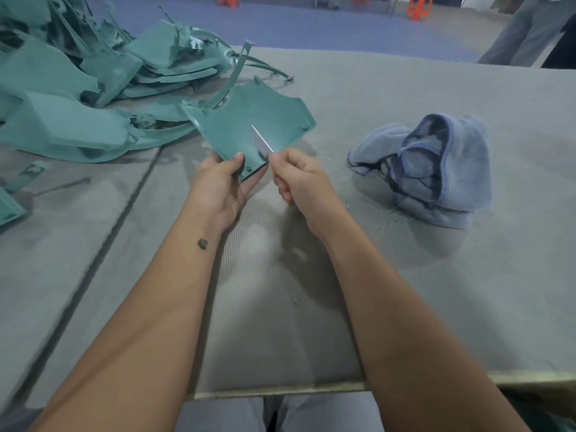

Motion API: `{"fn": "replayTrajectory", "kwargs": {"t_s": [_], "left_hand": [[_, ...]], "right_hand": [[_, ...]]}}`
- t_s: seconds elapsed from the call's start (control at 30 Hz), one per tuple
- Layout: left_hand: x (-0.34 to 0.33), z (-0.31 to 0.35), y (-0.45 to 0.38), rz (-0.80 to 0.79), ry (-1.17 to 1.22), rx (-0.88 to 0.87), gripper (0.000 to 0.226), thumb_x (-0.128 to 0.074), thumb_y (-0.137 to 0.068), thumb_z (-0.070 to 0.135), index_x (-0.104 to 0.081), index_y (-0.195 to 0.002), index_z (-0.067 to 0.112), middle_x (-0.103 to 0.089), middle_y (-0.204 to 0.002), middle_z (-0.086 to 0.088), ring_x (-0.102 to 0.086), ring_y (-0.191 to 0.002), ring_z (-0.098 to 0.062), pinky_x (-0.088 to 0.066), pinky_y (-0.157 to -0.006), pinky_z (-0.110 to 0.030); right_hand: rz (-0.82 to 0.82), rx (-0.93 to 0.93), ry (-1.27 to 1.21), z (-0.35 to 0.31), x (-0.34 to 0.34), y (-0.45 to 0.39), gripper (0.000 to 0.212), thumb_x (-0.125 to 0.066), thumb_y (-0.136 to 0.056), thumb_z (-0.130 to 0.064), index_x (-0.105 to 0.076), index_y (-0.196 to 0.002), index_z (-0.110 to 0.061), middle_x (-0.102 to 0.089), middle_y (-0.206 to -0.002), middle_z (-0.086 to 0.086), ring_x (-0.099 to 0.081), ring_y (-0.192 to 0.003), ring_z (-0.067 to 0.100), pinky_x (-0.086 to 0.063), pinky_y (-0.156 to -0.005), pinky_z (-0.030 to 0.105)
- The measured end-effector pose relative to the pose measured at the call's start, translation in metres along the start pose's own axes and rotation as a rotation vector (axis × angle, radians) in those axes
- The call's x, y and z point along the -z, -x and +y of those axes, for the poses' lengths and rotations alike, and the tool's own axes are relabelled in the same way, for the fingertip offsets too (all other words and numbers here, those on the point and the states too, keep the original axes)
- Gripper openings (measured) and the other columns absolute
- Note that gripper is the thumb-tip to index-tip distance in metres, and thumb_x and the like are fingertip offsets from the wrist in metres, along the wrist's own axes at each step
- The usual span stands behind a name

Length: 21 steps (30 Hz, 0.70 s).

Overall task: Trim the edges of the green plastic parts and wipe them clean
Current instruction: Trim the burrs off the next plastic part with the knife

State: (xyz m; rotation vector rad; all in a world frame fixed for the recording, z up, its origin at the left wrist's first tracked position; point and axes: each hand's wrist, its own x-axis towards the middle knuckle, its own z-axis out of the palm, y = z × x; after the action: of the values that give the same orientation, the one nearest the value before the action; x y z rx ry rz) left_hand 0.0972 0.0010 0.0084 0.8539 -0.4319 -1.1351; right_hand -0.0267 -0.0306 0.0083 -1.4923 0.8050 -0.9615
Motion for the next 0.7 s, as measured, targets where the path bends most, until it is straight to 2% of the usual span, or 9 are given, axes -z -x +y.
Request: {"fn": "replayTrajectory", "kwargs": {"t_s": [0.1,0.17,0.23,0.33,0.43,0.53,0.7], "left_hand": [[0.0017,0.0004,-0.0004,-0.02,0.085,0.035,0.028,-0.036,-0.101,-0.002,-0.053,-0.123,0.003,-0.067,-0.11,-0.015,-0.068,-0.091,-0.025,-0.06,-0.069,-0.032],[0.0016,0.001,0.0,-0.051,0.104,0.062,0.023,-0.038,-0.101,0.001,-0.058,-0.112,0.006,-0.07,-0.103,-0.012,-0.07,-0.086,-0.023,-0.061,-0.075,-0.034],[0.001,0.0015,0.0007,-0.072,0.133,0.074,0.021,-0.039,-0.101,0.002,-0.059,-0.106,0.005,-0.072,-0.098,-0.011,-0.071,-0.081,-0.021,-0.059,-0.077,-0.032],[0.0,0.0017,0.0015,-0.09,0.159,0.086,0.022,-0.039,-0.101,0.004,-0.061,-0.098,0.004,-0.073,-0.088,-0.009,-0.071,-0.078,-0.02,-0.058,-0.073,-0.029],[0.0001,0.0014,0.0018,-0.088,0.17,0.095,0.022,-0.038,-0.101,0.003,-0.06,-0.099,0.002,-0.072,-0.091,-0.012,-0.07,-0.078,-0.022,-0.057,-0.075,-0.03],[-0.0001,0.0016,0.0035,-0.099,0.217,0.114,0.023,-0.037,-0.101,0.002,-0.06,-0.101,-0.002,-0.073,-0.087,-0.015,-0.073,-0.075,-0.023,-0.059,-0.076,-0.03],[0.0,-0.0011,0.0048,-0.091,0.224,0.121,0.023,-0.037,-0.1,0.002,-0.06,-0.103,-0.004,-0.069,-0.095,-0.018,-0.072,-0.076,-0.023,-0.056,-0.083,-0.033]], "right_hand": [[-0.099,0.01,0.06,0.0012,-0.002,0.0018,0.029,-0.047,-0.1,-0.015,-0.048,-0.071,-0.015,-0.049,-0.054,0.003,-0.035,-0.039,0.008,-0.029,-0.04,0.018],[-0.11,0.023,0.07,0.0018,-0.003,0.0019,0.027,-0.047,-0.099,-0.01,-0.053,-0.073,-0.014,-0.046,-0.051,0.004,-0.033,-0.037,0.004,-0.028,-0.04,0.015],[-0.106,0.047,0.063,0.003,-0.0028,0.0012,0.027,-0.047,-0.099,-0.007,-0.056,-0.074,-0.012,-0.043,-0.048,0.003,-0.033,-0.037,0.001,-0.028,-0.041,0.013],[-0.104,0.062,0.079,0.0049,-0.0018,0.0005,0.027,-0.048,-0.098,-0.007,-0.057,-0.073,-0.011,-0.042,-0.046,-0.002,-0.033,-0.04,0.002,-0.029,-0.043,0.012],[-0.093,0.059,0.072,0.0065,-0.0015,0.0009,0.027,-0.048,-0.099,-0.007,-0.055,-0.073,-0.011,-0.04,-0.046,-0.005,-0.032,-0.041,0.002,-0.029,-0.044,0.012],[-0.09,0.053,0.063,0.0074,-0.0019,0.0027,0.028,-0.047,-0.099,-0.009,-0.055,-0.073,-0.014,-0.04,-0.051,-0.001,-0.032,-0.046,0.005,-0.029,-0.047,0.013],[-0.06,0.059,0.069,0.0071,-0.0013,0.0046,0.029,-0.047,-0.099,-0.009,-0.056,-0.073,-0.016,-0.041,-0.055,0.002,-0.033,-0.049,0.007,-0.03,-0.049,0.016]]}}
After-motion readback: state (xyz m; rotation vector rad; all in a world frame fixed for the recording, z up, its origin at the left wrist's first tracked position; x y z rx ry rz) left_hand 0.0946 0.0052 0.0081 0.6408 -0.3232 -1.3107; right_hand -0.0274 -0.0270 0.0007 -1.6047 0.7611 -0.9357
